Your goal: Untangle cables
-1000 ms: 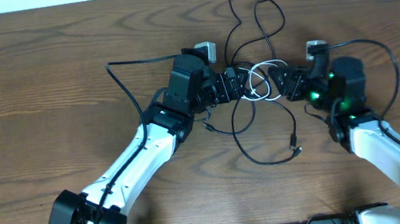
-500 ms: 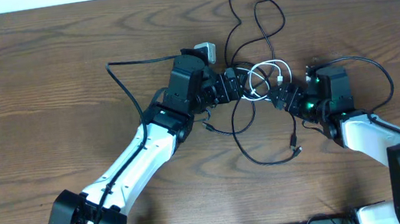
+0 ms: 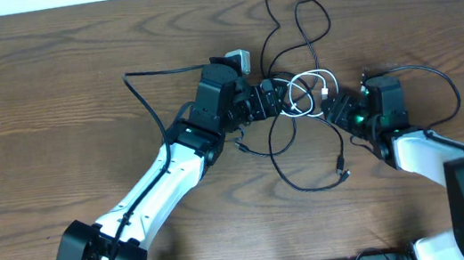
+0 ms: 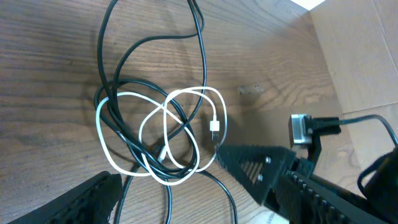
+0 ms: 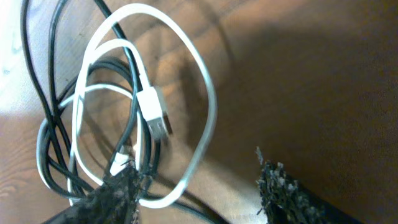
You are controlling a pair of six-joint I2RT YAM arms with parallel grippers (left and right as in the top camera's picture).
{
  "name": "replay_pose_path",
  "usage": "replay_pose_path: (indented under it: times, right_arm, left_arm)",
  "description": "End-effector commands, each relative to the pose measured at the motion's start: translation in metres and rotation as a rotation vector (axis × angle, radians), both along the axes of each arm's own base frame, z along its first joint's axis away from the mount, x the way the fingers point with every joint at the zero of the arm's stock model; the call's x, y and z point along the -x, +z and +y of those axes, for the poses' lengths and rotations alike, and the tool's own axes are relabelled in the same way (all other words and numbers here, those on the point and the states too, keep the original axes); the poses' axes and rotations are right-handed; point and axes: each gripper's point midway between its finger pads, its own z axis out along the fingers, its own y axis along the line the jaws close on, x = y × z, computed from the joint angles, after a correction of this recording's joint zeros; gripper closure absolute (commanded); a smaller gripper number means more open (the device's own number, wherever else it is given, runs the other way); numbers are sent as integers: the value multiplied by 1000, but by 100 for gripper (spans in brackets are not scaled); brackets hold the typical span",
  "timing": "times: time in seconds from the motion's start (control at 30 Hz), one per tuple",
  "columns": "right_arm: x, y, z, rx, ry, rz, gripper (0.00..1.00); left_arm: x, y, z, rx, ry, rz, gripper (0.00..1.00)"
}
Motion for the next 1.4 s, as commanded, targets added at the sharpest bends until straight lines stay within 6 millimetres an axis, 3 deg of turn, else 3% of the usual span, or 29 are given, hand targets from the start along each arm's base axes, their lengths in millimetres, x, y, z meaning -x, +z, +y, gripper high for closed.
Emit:
replay_pose_path:
  times: [0.0,0.17,0.27,0.33,0.4,0.47,0.6,0.67,0.83,1.03,1.23,1.37]
  right_arm:
    - [7,-31,6,-39,-16,77,42]
    - [8,-53,17,-78,-15,112,50]
    - [12,-60,17,-76,-12,134,61]
    - [13,-59,20,-89,-1,135,64]
    - [13,-57,24,-109,16,135,77]
    - [14,-57,26,-119,25,137,84]
    - [15,-56,29,-133,38,139,89]
    - [16,-55,30,-137,41,139,98]
    - [12,-41,30,-180,65,109,99]
    - [2,25,34,-131,200,-95,99]
    - [5,131,47,-105,335,-421,99]
    - [12,178,47,-101,342,-556,99]
  left_arm:
    - [-3,4,1,-3,3,-17,16]
    - [-3,4,1,-4,3,-18,16]
    - [-3,4,1,-5,6,-19,16]
    - [-3,4,1,-5,6,-18,16]
    - [-4,4,2,-7,8,-19,16]
    - [-4,4,2,-7,8,-19,16]
    - [-4,4,2,-7,8,-19,16]
    - [-4,4,2,-7,8,-19,16]
    - [-4,4,2,-7,8,-19,16]
    - [-4,4,2,-7,8,-19,16]
    - [-4,4,2,-7,8,-19,16]
    - [-4,4,2,-7,8,-19,16]
